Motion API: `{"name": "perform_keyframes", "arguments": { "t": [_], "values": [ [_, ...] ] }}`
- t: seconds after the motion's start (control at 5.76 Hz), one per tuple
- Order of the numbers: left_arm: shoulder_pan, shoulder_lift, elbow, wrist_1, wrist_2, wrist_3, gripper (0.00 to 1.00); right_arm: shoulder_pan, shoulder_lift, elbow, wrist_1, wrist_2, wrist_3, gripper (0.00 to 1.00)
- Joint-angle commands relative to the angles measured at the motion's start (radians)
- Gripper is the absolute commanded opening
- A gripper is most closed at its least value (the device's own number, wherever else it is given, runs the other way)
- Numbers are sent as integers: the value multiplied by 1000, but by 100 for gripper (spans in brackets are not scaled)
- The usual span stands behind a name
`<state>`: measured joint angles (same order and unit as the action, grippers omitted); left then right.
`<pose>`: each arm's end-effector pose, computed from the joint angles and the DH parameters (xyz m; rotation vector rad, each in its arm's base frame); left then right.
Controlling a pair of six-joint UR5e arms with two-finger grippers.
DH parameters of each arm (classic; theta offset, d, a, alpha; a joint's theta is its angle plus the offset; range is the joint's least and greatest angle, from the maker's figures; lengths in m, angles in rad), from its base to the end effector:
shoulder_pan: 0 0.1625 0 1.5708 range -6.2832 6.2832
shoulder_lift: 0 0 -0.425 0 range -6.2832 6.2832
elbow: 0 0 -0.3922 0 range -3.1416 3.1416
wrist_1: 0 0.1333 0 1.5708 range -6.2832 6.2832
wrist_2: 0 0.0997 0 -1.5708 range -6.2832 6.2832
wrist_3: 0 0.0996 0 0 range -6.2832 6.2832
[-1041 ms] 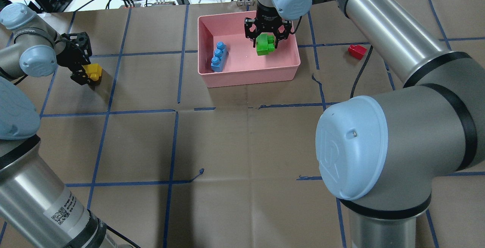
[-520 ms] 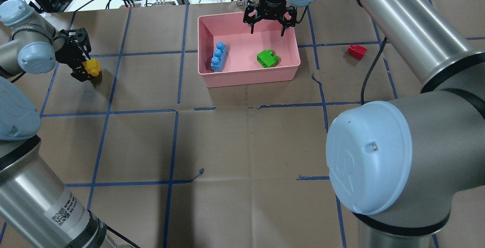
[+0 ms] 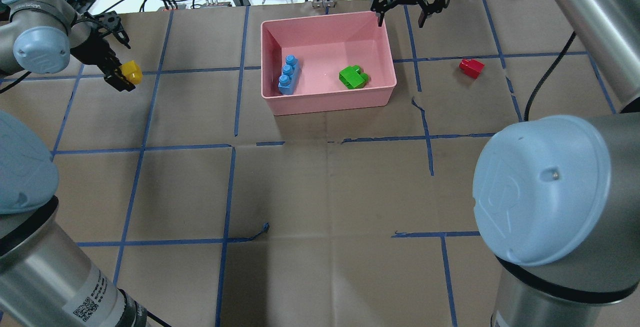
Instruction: Put all blocks into box
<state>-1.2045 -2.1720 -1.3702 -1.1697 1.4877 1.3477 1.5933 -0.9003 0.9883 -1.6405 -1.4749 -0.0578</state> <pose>0.1190 -0.7055 0.2608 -1.4543 -2.7219 0.0975 0.1597 -0.7492 0.3601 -0.1209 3.0429 0.0253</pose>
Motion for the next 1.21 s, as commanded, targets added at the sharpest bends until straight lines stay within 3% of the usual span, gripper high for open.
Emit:
{"name": "perform_keyframes", "arguments": {
  "t": [0.0,0.17,0.52,0.69,1.04],
  "values": [
    [-110,75,7,-79,3,-291,0,-79,21,13,-18,-57,-402,100],
    [-181,86,25,-82,-6,-500,0,-102,55,16,-22,-73,-583,100],
    [-335,10,251,-218,-10,-863,0,-159,127,18,-121,-106,-962,100],
    [-418,-53,335,-228,-15,-1085,0,-171,159,20,-146,-122,-997,100],
    [-529,-122,356,-206,-4,-1255,0,-199,190,65,-143,-125,-1005,100]
  ]
}}
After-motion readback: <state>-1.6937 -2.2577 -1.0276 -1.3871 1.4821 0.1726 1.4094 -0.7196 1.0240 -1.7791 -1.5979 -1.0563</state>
